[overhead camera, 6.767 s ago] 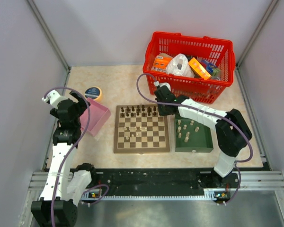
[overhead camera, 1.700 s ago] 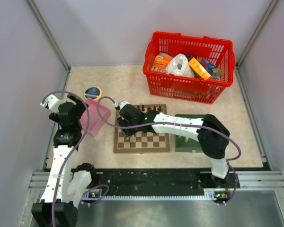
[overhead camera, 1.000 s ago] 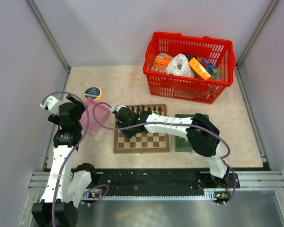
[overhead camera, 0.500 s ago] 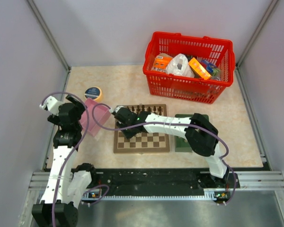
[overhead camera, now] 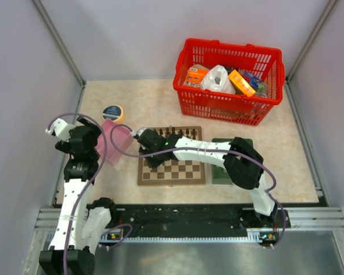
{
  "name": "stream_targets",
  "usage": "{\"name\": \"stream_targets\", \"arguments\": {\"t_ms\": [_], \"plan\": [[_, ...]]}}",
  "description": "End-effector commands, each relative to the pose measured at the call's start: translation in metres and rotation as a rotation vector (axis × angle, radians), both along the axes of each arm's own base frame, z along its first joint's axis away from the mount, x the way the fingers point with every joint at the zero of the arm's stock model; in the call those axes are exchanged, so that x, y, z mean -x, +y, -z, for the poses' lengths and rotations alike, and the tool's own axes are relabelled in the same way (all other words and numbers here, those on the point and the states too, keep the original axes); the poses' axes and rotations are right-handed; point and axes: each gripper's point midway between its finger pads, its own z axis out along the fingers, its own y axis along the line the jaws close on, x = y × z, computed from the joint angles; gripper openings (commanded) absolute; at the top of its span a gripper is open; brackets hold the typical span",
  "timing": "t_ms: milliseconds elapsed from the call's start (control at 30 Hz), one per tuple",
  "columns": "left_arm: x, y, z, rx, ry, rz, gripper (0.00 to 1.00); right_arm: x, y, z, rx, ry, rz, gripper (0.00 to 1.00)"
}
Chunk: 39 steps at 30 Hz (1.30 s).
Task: Set up the chess pieces on the board
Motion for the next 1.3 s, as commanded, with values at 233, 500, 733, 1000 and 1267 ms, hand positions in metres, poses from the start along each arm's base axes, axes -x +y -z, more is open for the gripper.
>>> {"name": "stream_targets", "arguments": {"t_ms": [233,500,733,1000,1267], "plan": [[0.012,0.013,-0.016,-0.005,-0.058,-0.088,0.99,0.002,0.030,-0.011,-0.068,-0.004,-0.005,0.14],[0.028,0.023,-0.019,-0.008,-0.083,-0.165,0.99,0.006,0.033,-0.007,-0.064,0.002,-0.012,0.14],[0.035,0.027,-0.019,-0.008,-0.093,-0.194,0.99,0.008,0.035,-0.006,-0.062,0.002,-0.019,0.15],[0.033,0.026,-0.015,-0.009,-0.080,-0.181,0.99,0.005,0.035,-0.003,-0.054,-0.009,-0.004,0.15],[0.032,0.025,-0.016,-0.009,-0.081,-0.176,0.99,0.006,0.033,-0.006,-0.051,-0.022,-0.016,0.21]]}}
